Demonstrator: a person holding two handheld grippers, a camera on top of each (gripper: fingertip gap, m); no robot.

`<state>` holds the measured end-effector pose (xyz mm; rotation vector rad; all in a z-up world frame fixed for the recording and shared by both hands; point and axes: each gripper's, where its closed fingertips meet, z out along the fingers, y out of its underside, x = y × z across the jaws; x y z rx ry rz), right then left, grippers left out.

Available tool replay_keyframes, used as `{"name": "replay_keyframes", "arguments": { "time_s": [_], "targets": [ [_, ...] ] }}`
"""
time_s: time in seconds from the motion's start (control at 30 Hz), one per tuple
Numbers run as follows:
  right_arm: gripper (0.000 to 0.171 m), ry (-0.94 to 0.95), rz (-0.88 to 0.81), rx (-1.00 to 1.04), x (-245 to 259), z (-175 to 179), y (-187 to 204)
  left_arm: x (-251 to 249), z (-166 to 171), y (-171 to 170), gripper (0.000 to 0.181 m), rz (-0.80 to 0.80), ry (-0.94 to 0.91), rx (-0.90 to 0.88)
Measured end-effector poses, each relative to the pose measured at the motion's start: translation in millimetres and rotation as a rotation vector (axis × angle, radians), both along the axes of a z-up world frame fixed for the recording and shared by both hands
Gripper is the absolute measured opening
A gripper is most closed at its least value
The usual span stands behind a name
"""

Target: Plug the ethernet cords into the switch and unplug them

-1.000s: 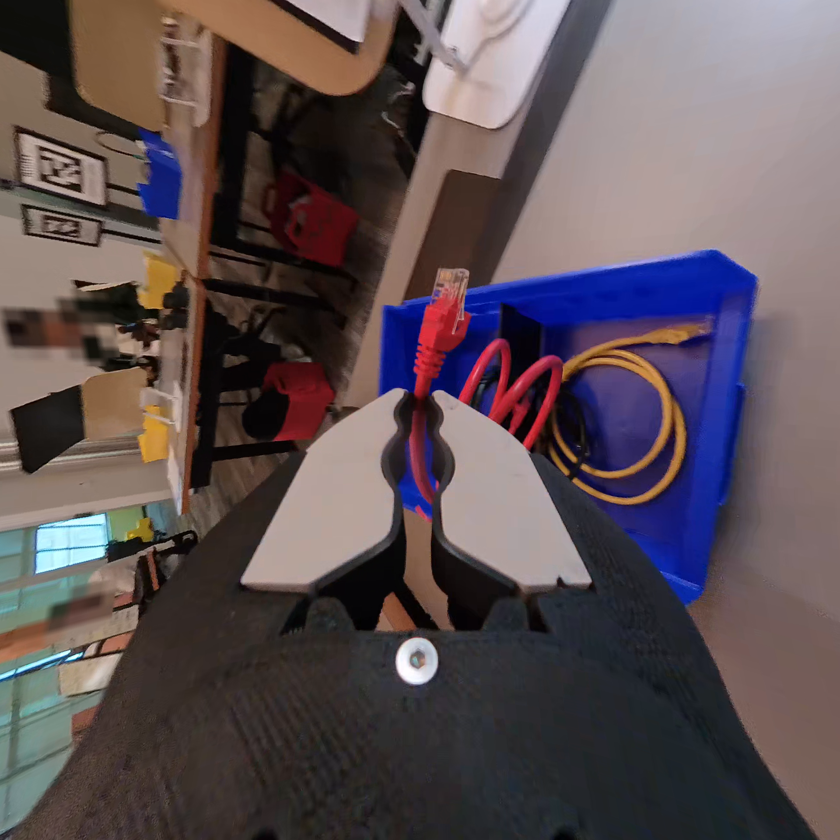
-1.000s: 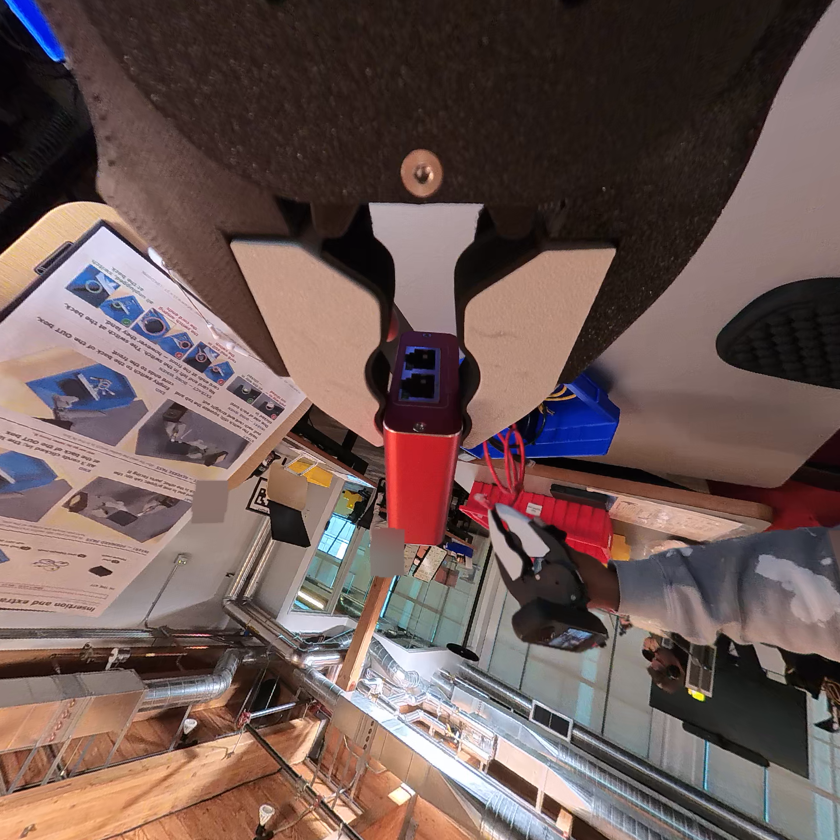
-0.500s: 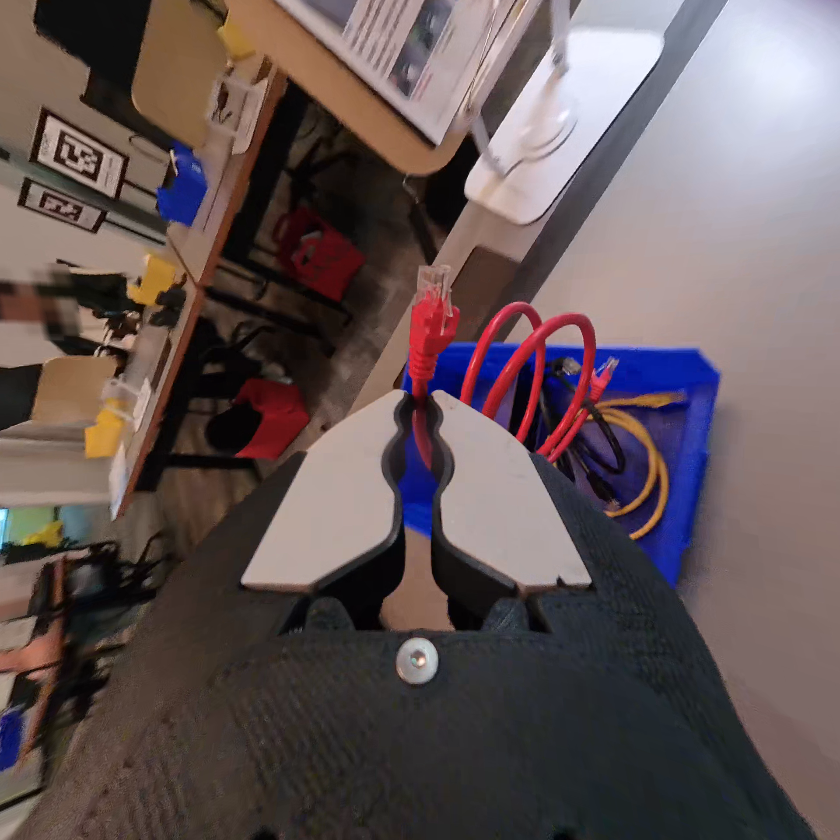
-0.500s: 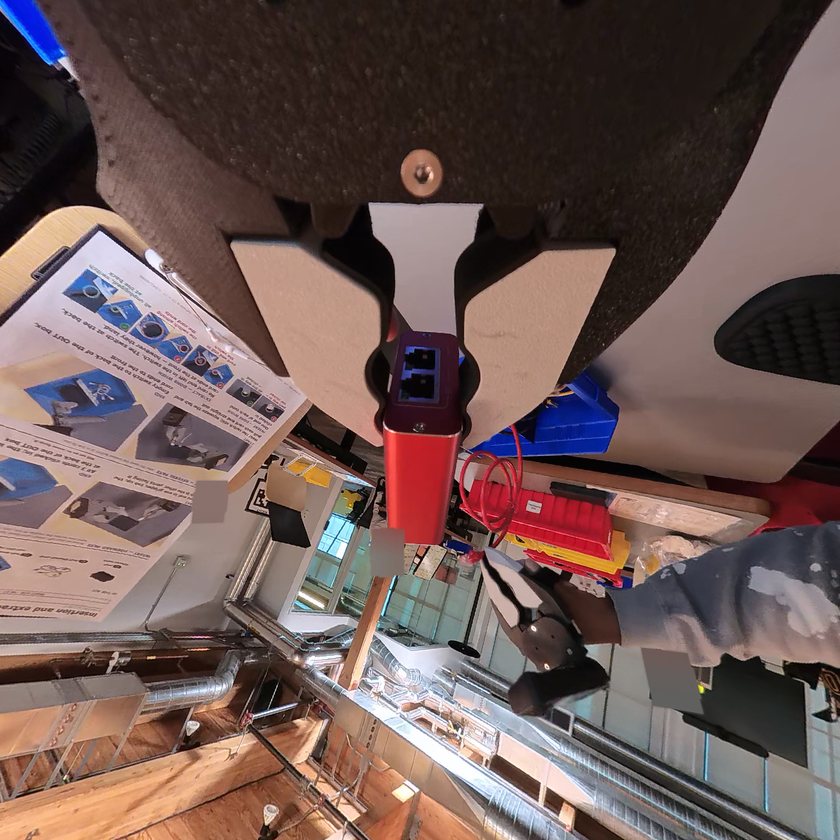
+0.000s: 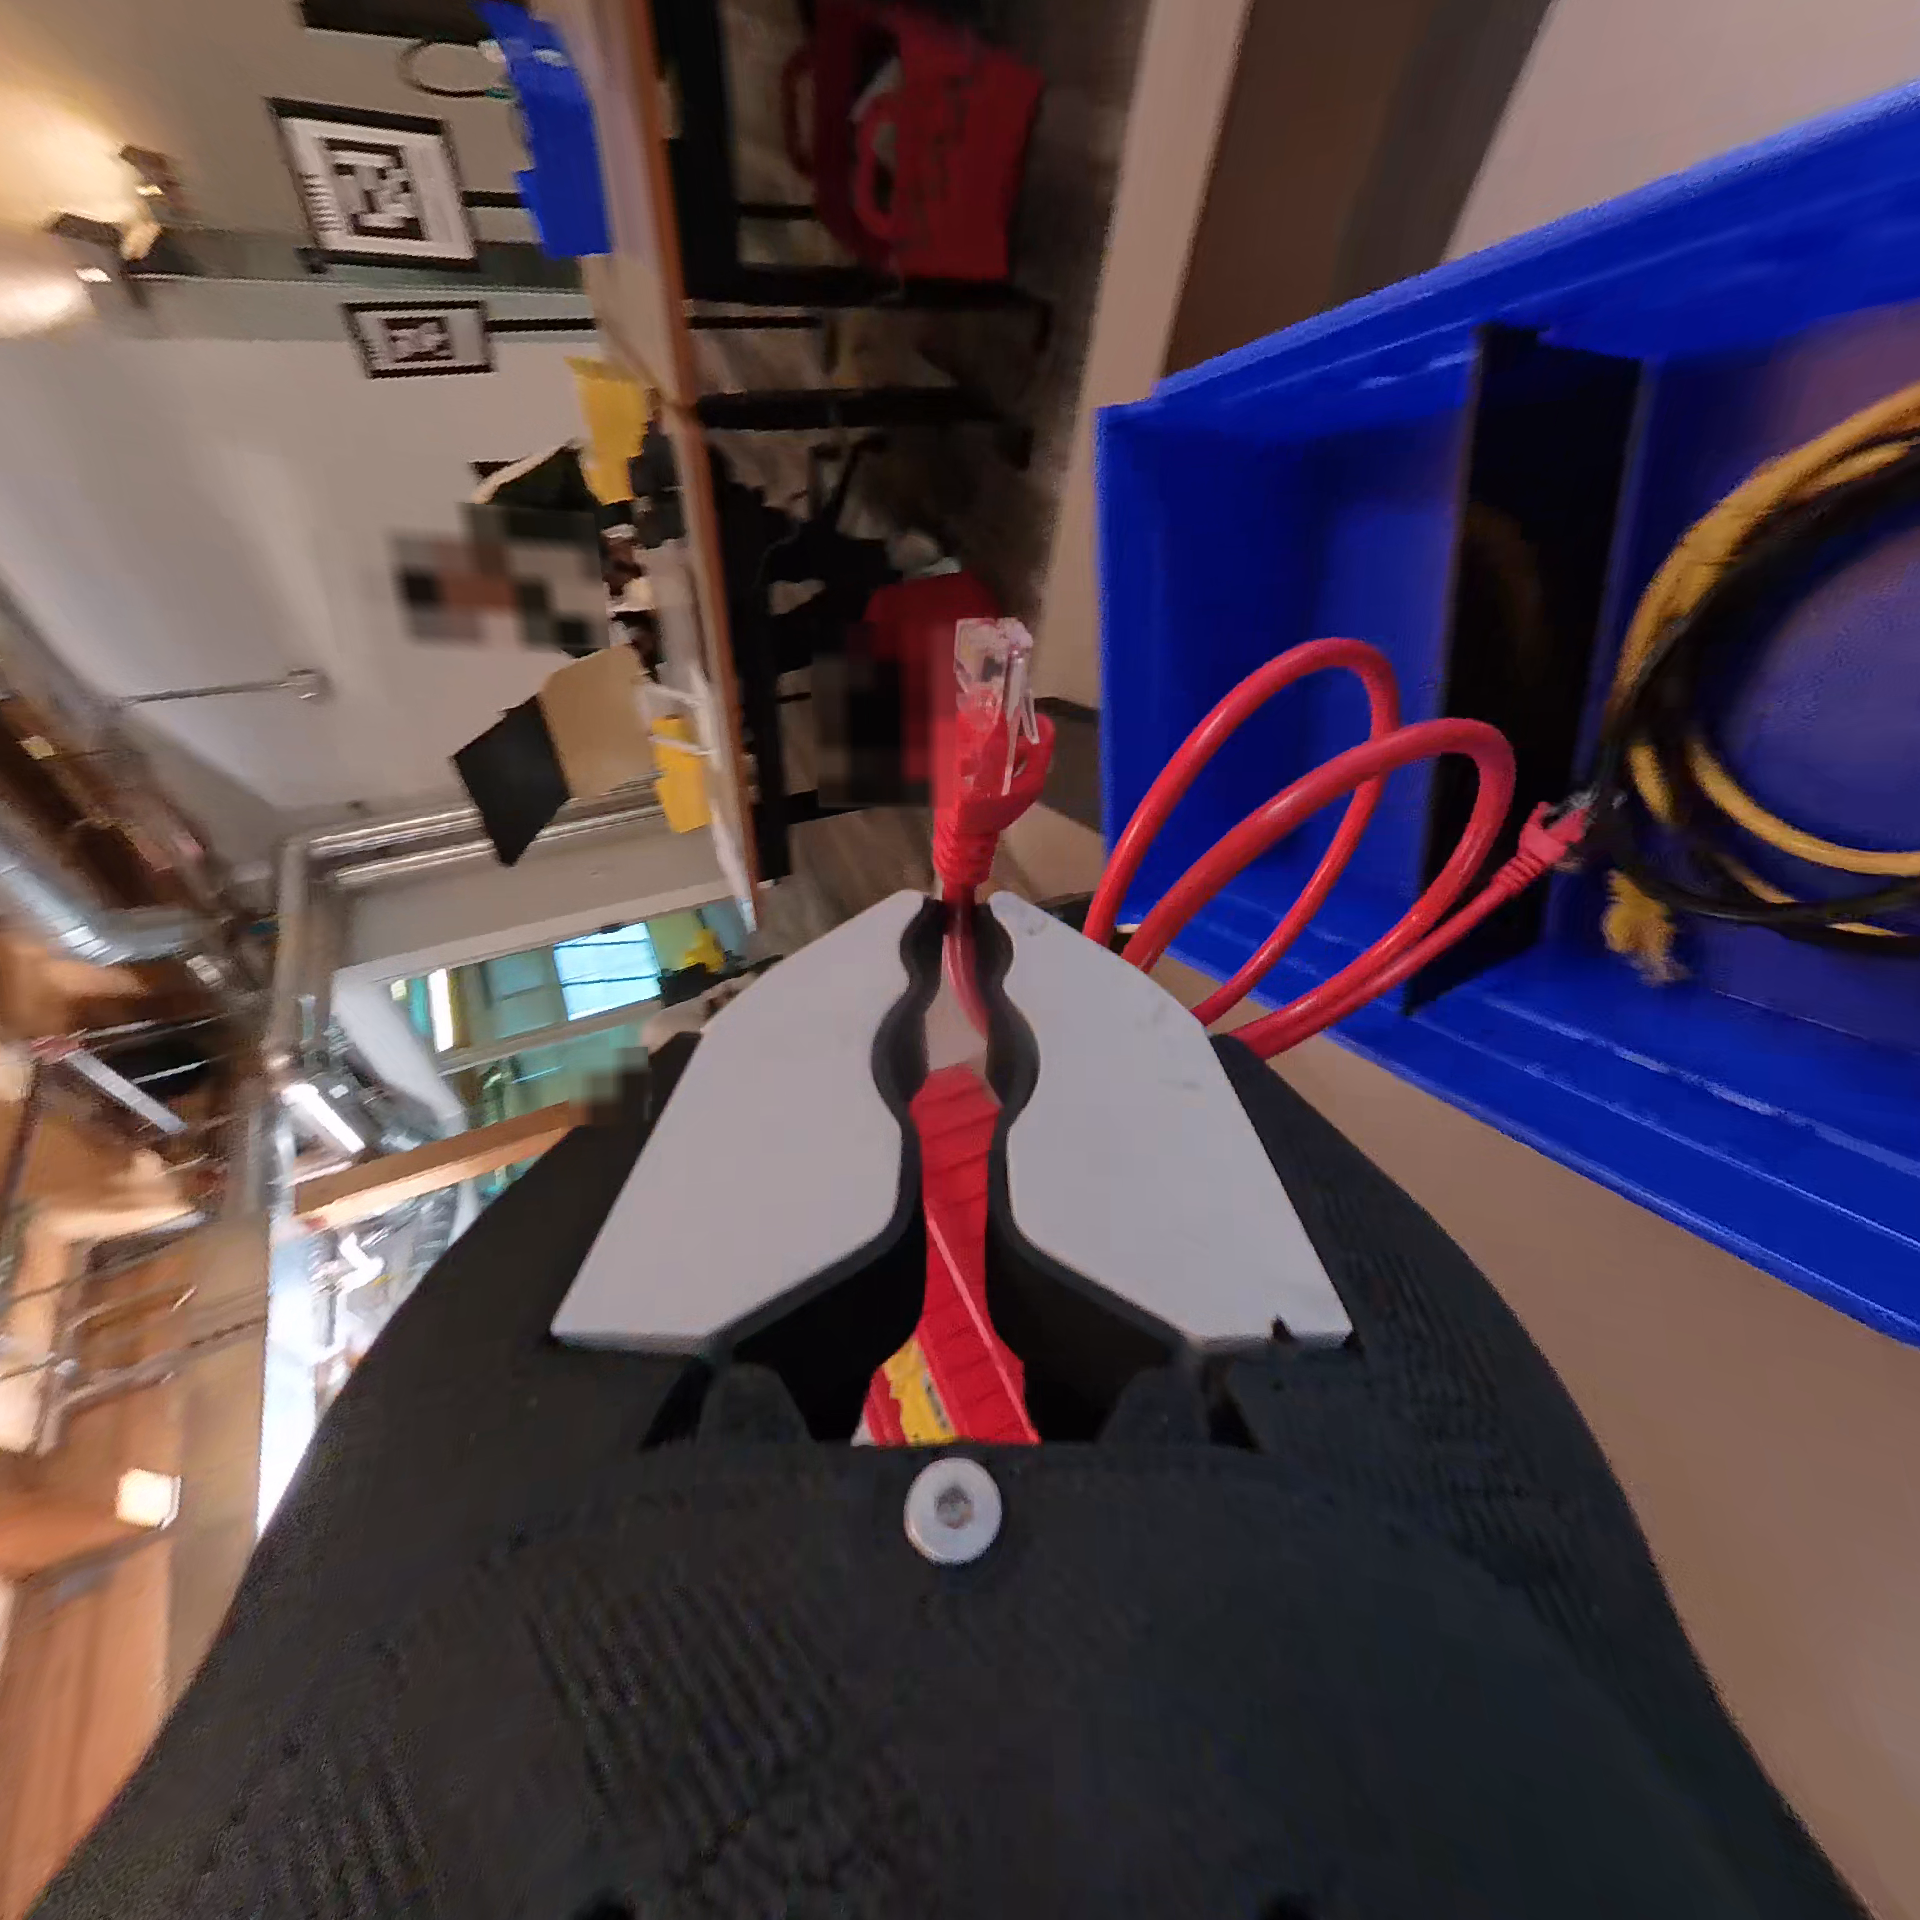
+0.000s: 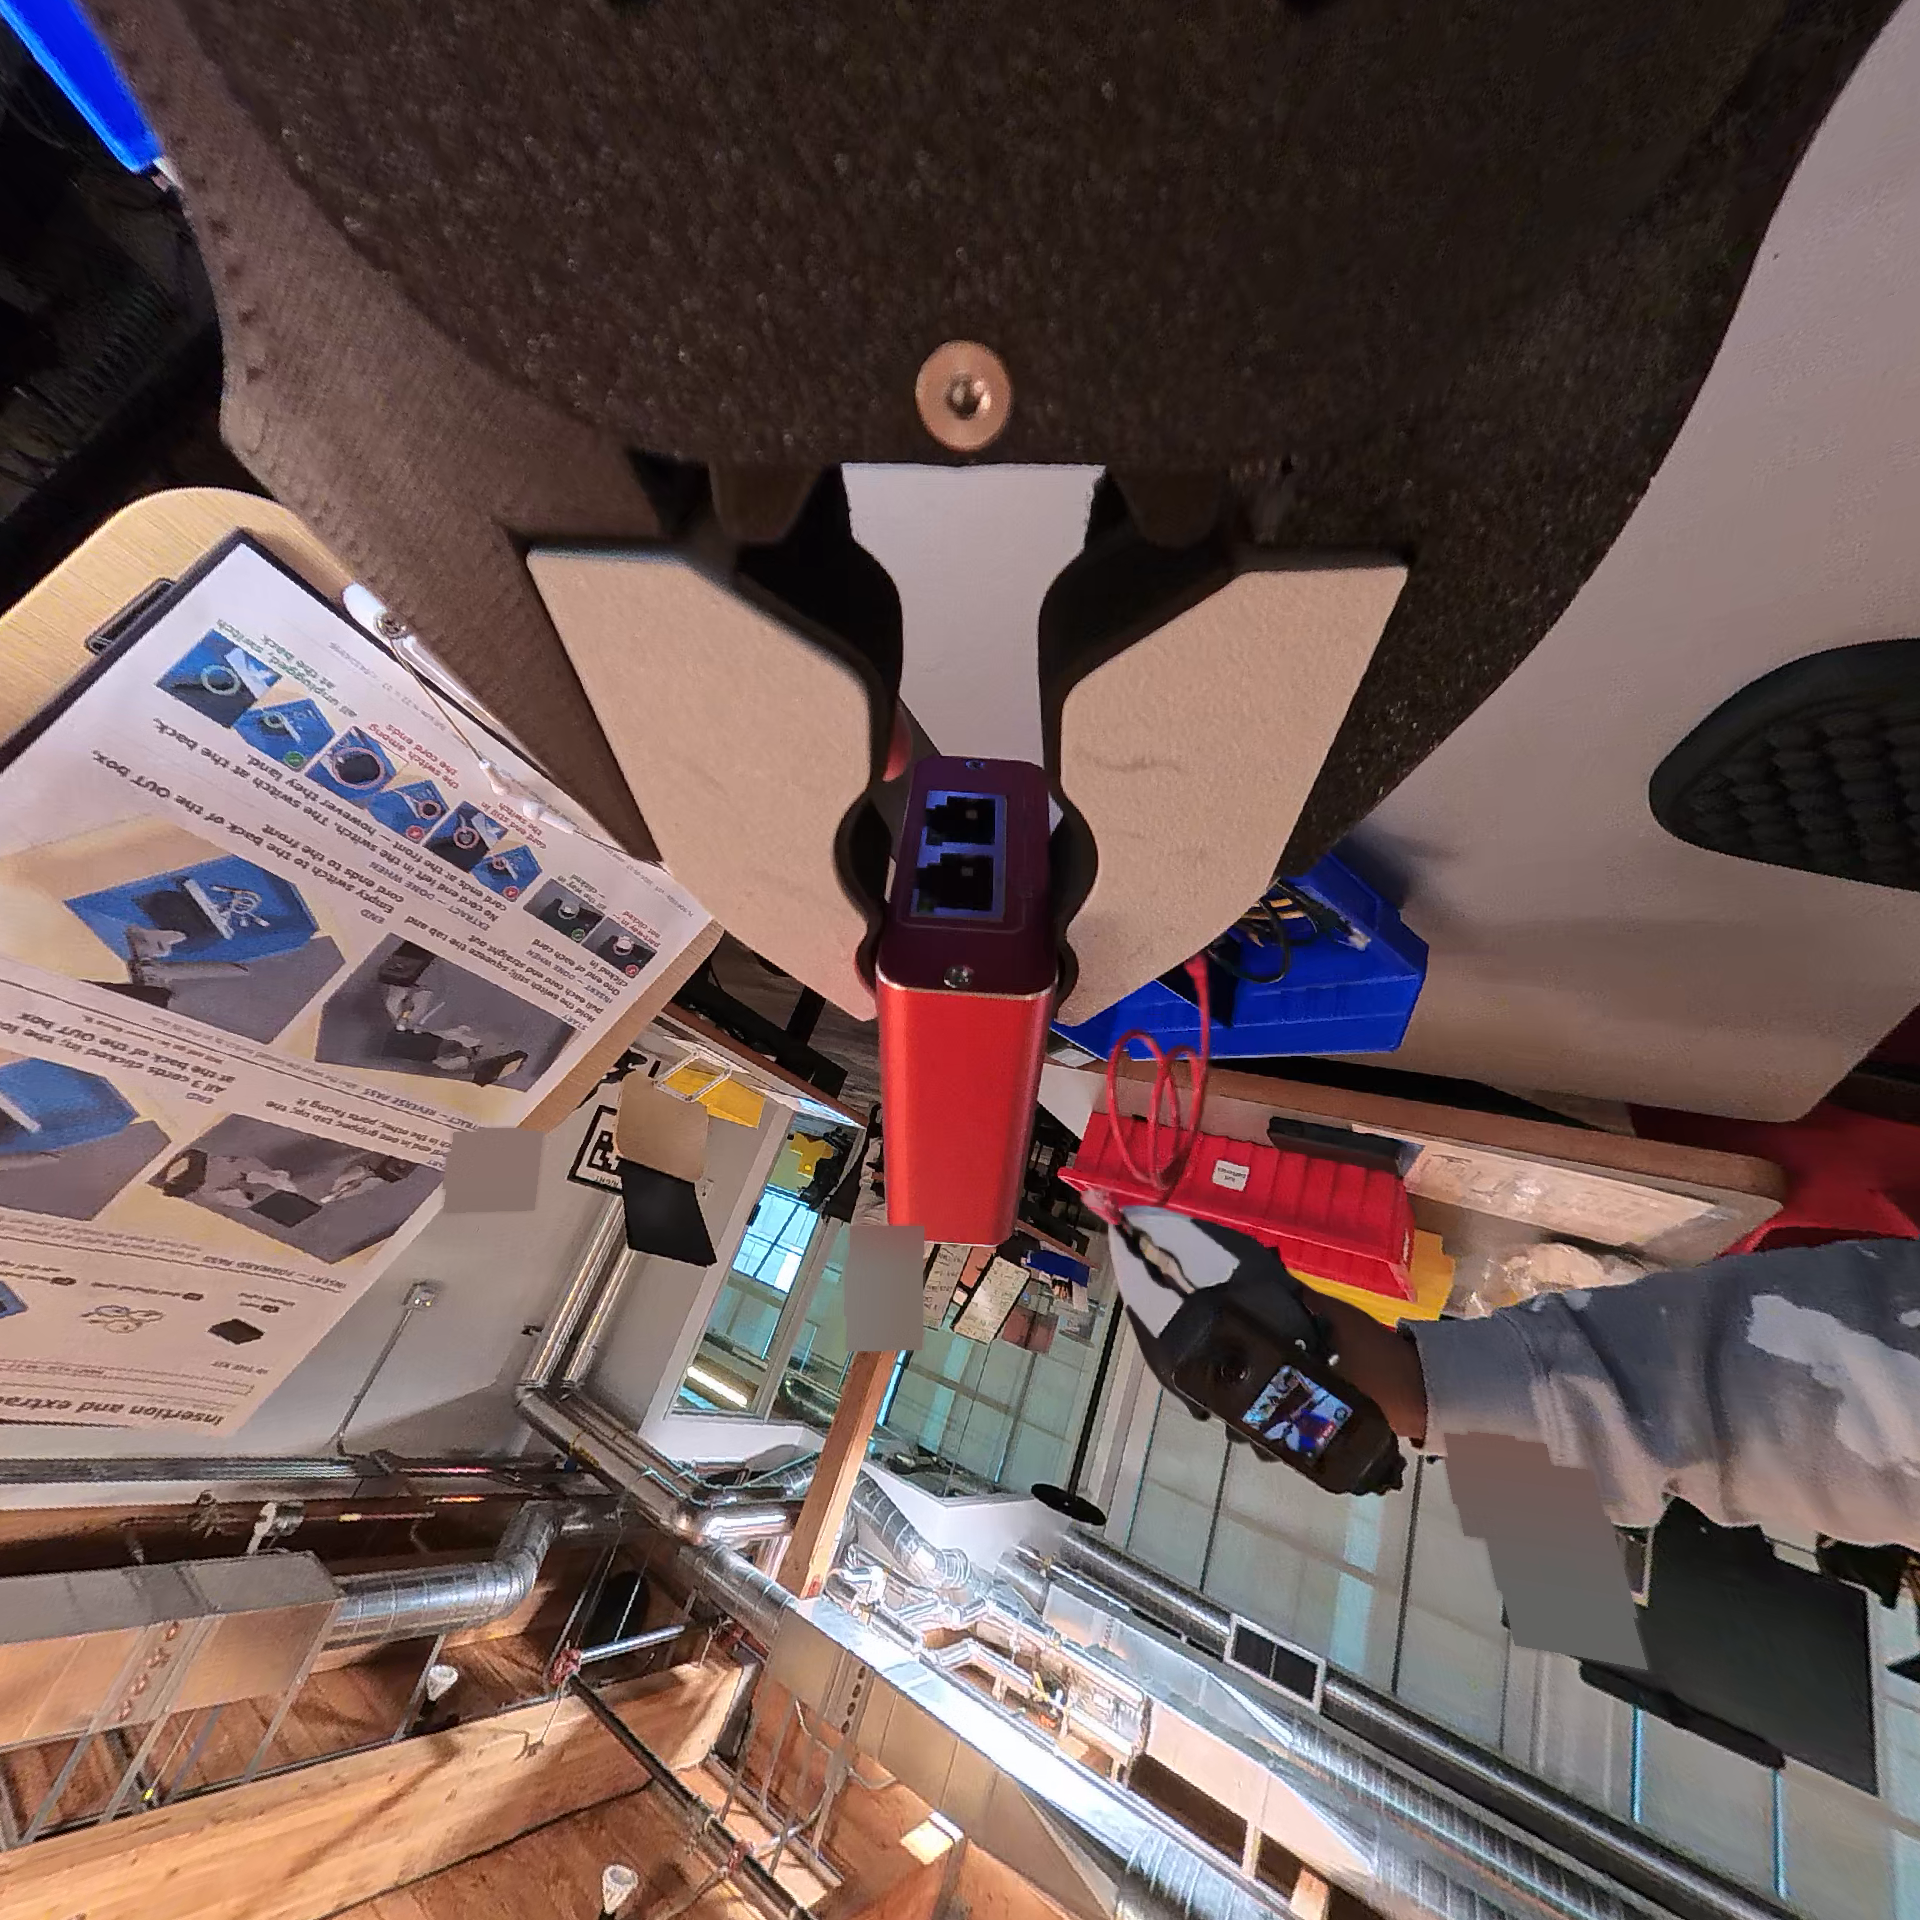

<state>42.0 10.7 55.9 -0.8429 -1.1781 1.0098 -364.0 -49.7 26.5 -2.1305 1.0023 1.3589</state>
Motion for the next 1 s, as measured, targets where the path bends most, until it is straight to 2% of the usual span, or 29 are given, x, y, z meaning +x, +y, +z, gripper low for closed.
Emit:
{"name": "replay_keyframes", "arguments": {
  "time_s": [0.07, 0.2, 0.33, 0.43, 0.53, 0.63, 0.73, 0.83, 1.0],
  "targets": [
    [0.026, 0.002, 0.000, -0.002, 1, 0, 1, -5, 14, 2, 0.006, 0.004, 0.060, 0.039],
    [0.026, 0.006, 0.000, -0.007, 1, 0, 2, -14, 29, 0, 0.006, 0.016, 0.188, 0.009],
    [0.026, 0.009, 0.000, -0.006, 2, 1, 2, -7, 43, -3, 0.006, 0.009, 0.120, 0.059],
    [0.026, 0.011, -0.001, -0.005, 3, 2, 2, 4, 54, -5, 0.006, -0.010, -0.080, 0.120],
    [0.026, 0.014, -0.001, -0.005, 4, 3, 2, 27, 58, -6, 0.006, -0.071, -0.356, 0.172],
    [0.026, 0.010, -0.001, -0.003, 4, 2, 1, 59, 49, -4, 0.006, -0.153, -0.621, 0.198],
    [0.026, 0.007, -0.001, 0.000, 4, 2, 1, 87, 30, -2, 0.007, -0.254, -0.802, 0.256],
    [0.026, 0.010, -0.002, -0.001, 5, 2, 1, 98, 17, 0, 0.007, -0.327, -0.957, 0.397],
    [0.026, 0.003, -0.008, -0.008, 4, -1, 4, 65, 28, -9, 0.007, -0.418, -1.101, 0.789]
  ]
}}
